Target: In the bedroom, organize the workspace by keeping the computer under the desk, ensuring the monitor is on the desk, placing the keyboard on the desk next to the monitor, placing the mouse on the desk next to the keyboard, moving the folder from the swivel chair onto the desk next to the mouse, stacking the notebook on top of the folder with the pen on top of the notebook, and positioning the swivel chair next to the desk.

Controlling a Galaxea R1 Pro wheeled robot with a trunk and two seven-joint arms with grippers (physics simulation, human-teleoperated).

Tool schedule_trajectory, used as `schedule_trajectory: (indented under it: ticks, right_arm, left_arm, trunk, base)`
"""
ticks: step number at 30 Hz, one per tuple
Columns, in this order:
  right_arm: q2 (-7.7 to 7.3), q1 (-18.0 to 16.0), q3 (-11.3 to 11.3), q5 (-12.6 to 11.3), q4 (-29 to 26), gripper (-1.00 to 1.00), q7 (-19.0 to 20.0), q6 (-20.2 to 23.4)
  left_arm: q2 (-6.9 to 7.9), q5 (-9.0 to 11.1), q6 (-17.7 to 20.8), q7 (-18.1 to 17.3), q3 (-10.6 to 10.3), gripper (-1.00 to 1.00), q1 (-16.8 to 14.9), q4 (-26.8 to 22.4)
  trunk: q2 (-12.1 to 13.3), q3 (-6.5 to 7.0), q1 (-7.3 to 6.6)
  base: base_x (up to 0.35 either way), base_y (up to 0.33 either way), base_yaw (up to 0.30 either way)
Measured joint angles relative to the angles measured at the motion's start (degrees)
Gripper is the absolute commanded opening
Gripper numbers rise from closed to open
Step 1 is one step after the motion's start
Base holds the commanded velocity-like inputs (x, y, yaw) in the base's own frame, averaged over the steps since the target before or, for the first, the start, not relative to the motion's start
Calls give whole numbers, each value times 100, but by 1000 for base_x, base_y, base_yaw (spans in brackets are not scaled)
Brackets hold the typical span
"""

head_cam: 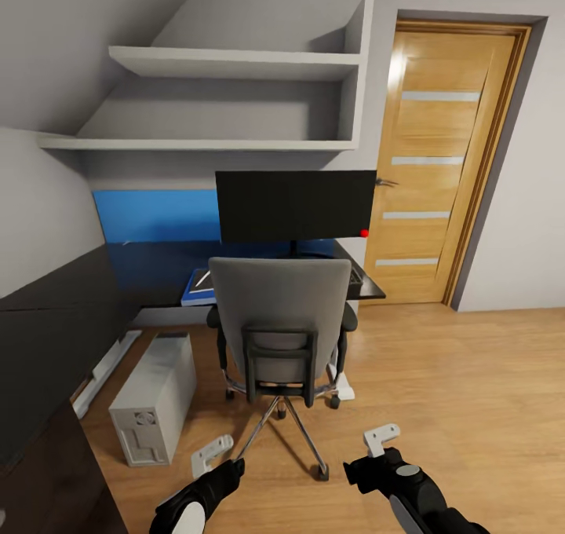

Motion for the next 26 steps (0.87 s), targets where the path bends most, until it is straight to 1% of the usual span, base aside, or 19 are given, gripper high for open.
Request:
schedule_trajectory:
  ticks: [6, 7, 10, 12, 16, 22, 26]
  right_arm:
    - [0, 0, 0, 0, 0, 100, 0, 0]
    - [-42, 4, -3, 4, -5, 100, 159, -5]
    - [-115, 27, -214, 21, 364, 100, 623, -34]
    - [-109, 52, -216, 24, 473, 100, 565, -13]
    - [-83, 105, -152, 28, 585, 100, 337, 20]
    - [-44, 129, -86, 30, 642, 100, 217, 27]
    - [-38, 133, -67, 30, 652, 100, 192, 28]
  left_arm:
    - [0, 0, 0, 0, 0, 100, 0, 0]
    - [12, 28, 13, -1, 1, 100, 0, 4]
    - [27, 113, 4, -14, -9, 100, 0, 31]
    - [34, 136, -2, -20, -8, 100, 0, 39]
    - [44, 163, -11, -31, -9, 100, 0, 48]
    - [48, 180, -20, -93, -20, 100, 0, 52]
    - [52, 179, -22, -242, -27, 100, 0, 53]
  trunk:
    - [241, 108, -132]
    - [281, 126, -154]
    - [401, 179, -220]
    - [481, 215, -264]
    - [642, 287, -352]
    - [883, 395, -483]
    - [884, 395, -484]
  base:
    - [0, 0, 0]
    - [0, 0, 0]
    - [0, 0, 0]
    - [0, 0, 0]
    - [0, 0, 0]
    - [0, 0, 0]
    - [0, 0, 0]
